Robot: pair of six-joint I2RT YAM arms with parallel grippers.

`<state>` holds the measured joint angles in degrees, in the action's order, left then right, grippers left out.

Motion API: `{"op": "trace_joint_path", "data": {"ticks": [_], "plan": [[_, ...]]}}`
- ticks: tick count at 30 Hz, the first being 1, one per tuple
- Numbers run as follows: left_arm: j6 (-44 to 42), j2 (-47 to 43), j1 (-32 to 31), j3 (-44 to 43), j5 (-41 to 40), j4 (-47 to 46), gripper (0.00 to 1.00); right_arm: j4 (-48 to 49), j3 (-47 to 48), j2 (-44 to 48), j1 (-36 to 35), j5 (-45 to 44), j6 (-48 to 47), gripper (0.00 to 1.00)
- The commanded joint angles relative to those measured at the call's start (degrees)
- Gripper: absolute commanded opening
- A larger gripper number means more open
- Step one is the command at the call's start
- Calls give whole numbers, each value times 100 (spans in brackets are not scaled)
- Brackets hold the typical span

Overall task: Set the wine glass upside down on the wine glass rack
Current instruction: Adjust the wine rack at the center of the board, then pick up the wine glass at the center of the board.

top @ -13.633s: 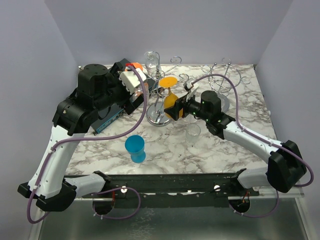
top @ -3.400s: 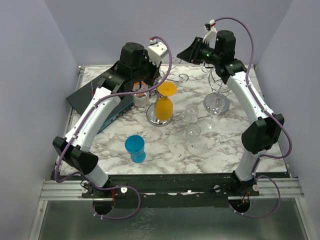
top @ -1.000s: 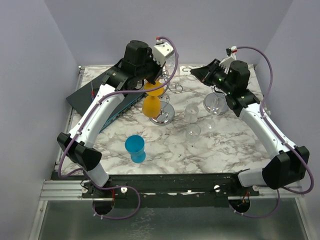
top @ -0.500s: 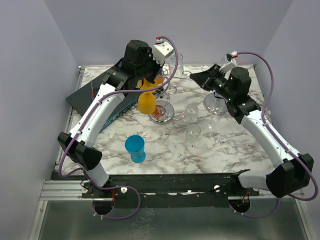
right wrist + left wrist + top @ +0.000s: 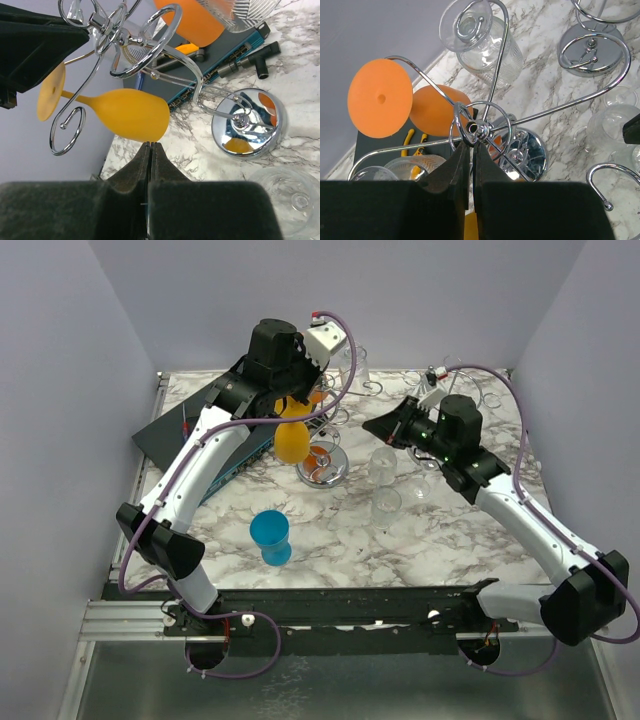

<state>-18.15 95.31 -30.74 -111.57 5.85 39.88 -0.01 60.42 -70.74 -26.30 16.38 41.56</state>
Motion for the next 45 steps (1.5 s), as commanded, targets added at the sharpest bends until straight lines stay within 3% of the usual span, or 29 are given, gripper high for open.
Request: {"op": "trace_joint_path", "data": {"ticks": [1, 4, 7, 10, 17, 19, 27, 32, 35, 38, 45], "plan": [[-110, -138, 41, -4, -128, -424, 0, -105, -20, 173, -65, -95, -66, 0], [-93, -251, 42, 98, -16, -424, 4, -295, 52, 270, -64, -271, -234, 0], [-63, -349, 42, 144, 63, -417, 39, -548, 200, 301, -66, -417, -389, 11], [-8, -437, 42, 144, 92, -411, 51, -780, 292, 371, -60, -540, -555, 22], [183, -621, 42, 162, 225, -284, 64, -1667, 409, 664, -59, -861, -1143, 74], [273, -686, 42, 166, 274, -221, 68, -2027, 498, 697, -55, -858, -1314, 98], [406, -1069, 42, 67, 685, 237, 94, -3424, 488, 1002, -68, -855, -1816, 100], [498, -1434, 38, 234, 842, 336, 99, -3789, 61, 1271, -123, -761, -1893, 99], [457, -1618, 40, 476, 892, 306, 99, -3937, -77, 1174, -349, -1116, -1960, 88], [535, -1724, 42, 667, 911, 257, 99, -4032, -159, 962, -533, -1383, -1869, 67], [434, -1876, 41, 804, 907, 266, 99, -3909, -718, 966, -595, -2046, -1493, 61]]}}
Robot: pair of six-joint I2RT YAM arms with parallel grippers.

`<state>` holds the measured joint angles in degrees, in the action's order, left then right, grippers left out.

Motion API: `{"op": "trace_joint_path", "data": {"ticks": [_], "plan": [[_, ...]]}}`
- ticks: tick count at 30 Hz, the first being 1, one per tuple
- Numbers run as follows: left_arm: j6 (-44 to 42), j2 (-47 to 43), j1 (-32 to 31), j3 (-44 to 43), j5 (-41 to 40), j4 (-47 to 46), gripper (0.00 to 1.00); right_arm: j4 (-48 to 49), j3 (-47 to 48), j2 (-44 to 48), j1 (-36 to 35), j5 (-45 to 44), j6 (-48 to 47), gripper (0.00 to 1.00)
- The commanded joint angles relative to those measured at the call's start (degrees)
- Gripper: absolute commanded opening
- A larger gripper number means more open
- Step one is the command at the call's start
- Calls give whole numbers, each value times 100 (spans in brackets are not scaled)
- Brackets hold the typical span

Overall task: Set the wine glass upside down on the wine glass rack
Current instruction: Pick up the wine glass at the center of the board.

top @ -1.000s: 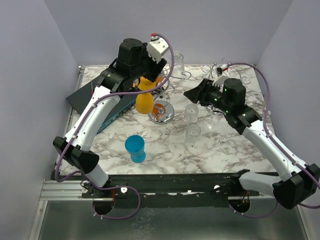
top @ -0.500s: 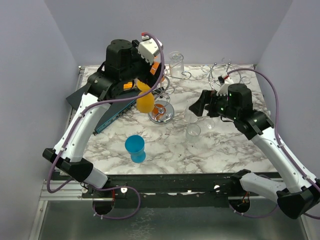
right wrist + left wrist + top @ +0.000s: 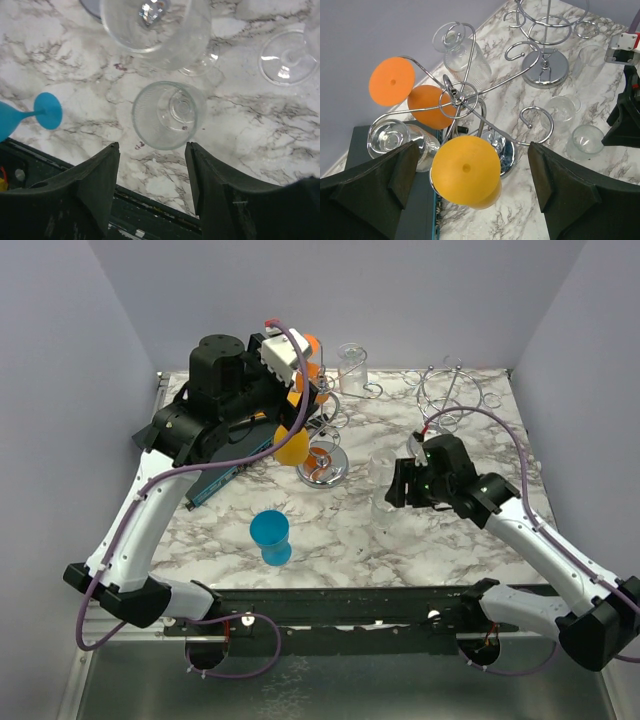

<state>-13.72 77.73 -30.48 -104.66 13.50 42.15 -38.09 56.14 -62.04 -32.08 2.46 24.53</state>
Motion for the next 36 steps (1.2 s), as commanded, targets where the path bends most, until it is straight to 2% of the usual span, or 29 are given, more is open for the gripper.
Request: {"op": "trace_joint_path", "data": {"ticks": [1, 7, 12, 22, 30, 31, 32, 33, 36], "plan": [[-44, -138, 16, 136, 167, 45, 99, -59, -377, 91, -14, -711, 251, 61], [27, -223, 15, 301, 330, 39, 99, 497, -785, -270, -13, -849, 441, 61], [56, -369, 16, 497, 309, 33, 98, 940, -906, -479, -14, -887, 477, 57], [138, -603, 16, 802, 484, 38, 98, 1047, -1088, -706, -17, -755, 458, 26], [176, -1011, 16, 981, 610, 103, 99, 810, -1409, -206, -14, -566, 559, 28], [169, -1040, 12, 1027, 610, 113, 99, 784, -1416, -184, -17, -564, 548, 33], [167, -1049, 16, 1059, 594, 117, 99, 748, -1404, -214, -18, -560, 531, 42], [159, -1066, 16, 1081, 577, 113, 99, 687, -1367, -277, -16, -570, 519, 46], [184, -1059, 15, 1098, 609, 109, 99, 560, -1225, -491, -18, -596, 499, 47]]}}
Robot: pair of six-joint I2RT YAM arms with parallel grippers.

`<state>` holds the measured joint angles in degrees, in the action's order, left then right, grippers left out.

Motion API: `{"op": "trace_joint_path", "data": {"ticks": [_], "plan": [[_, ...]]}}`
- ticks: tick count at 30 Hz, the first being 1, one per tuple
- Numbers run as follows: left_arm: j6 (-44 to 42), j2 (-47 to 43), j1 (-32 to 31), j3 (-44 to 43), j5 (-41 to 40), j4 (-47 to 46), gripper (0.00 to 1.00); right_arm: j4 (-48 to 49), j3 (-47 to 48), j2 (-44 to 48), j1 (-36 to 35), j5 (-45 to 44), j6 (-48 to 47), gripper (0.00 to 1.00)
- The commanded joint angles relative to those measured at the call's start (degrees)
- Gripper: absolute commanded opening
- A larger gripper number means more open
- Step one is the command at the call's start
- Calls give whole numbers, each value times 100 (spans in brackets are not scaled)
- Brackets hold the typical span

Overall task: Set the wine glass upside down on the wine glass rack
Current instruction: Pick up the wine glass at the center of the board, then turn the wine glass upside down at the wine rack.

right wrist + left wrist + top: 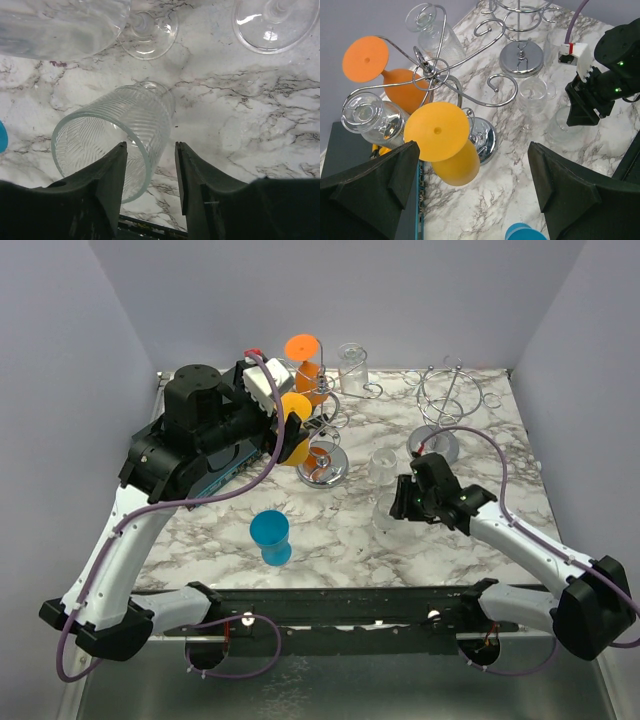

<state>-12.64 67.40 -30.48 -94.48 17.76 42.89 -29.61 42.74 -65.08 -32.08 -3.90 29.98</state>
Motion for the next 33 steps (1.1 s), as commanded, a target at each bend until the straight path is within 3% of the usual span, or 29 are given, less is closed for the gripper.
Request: {"op": "trace_joint_path", "data": {"ticks": [1, 4, 7, 8, 20, 27, 33], "plan": [[88, -27, 16, 85, 201, 35, 99, -262, 132, -209, -18, 15, -48, 44], [98, -10, 16, 47, 224, 42, 99, -243, 183, -224, -16, -13, -85, 29], [62, -9, 13, 29, 258, 44, 99, -401, 329, -168, -18, -58, -132, 4], [52, -3, 16, 34, 283, 43, 99, -479, 373, -113, -14, -58, -164, 0], [244, 95, 16, -133, 454, 84, 99, -886, 1878, 1235, -16, 1209, -676, 0], [814, 359, 16, -565, 669, 112, 99, 5, 3222, 952, -18, 1220, -804, 0], [968, 482, 16, -666, 1144, 175, 99, 1035, 3649, 540, -18, 1415, -795, 0]]}}
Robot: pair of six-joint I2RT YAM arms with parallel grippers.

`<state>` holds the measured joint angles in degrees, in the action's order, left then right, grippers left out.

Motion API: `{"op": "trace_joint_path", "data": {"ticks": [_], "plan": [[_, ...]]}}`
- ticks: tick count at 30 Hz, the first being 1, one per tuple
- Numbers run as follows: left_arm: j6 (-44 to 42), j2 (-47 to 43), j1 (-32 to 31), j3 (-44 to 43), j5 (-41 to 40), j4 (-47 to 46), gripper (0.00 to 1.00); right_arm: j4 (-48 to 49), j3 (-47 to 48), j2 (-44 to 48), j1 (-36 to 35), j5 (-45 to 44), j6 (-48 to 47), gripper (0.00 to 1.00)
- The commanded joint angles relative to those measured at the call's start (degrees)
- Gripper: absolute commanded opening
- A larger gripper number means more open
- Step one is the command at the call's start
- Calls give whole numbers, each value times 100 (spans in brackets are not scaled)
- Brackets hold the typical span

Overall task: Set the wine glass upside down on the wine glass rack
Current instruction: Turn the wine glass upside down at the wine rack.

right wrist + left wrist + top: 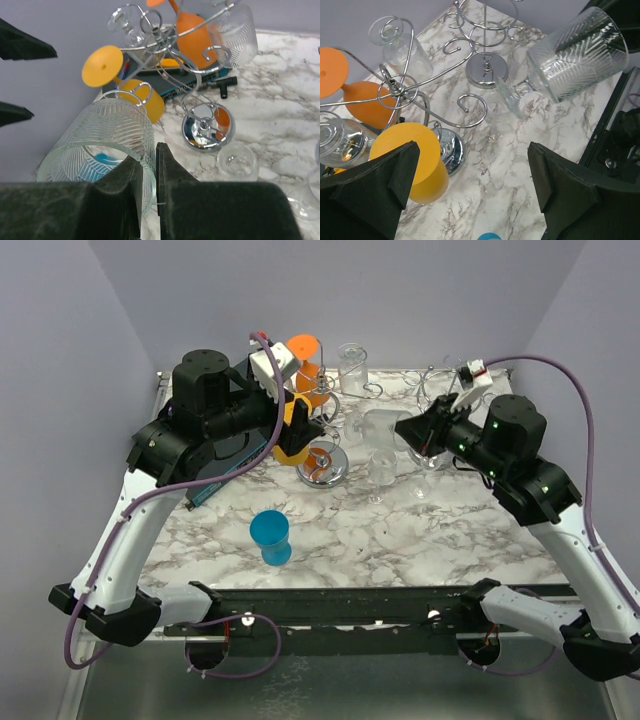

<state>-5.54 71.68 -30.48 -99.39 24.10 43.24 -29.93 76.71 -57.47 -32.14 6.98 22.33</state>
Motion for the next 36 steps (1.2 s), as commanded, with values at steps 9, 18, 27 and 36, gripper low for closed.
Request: {"op": "trace_joint_path", "data": {"ticks": [9, 18, 27, 36], "plan": [[88, 389, 16, -192, 457, 134, 99, 1849, 457, -671, -10, 876, 204, 0], [88, 667, 16, -429, 356, 87, 91, 2142, 418, -694, -12, 1139, 261, 0], [-26, 828, 16, -625, 743, 38, 55, 2680, 114, -752, -11, 1802, 501, 0], [-592, 780, 16, -630, 707, 135, 0, 2823, -121, -762, -7, 2278, 547, 13]]}}
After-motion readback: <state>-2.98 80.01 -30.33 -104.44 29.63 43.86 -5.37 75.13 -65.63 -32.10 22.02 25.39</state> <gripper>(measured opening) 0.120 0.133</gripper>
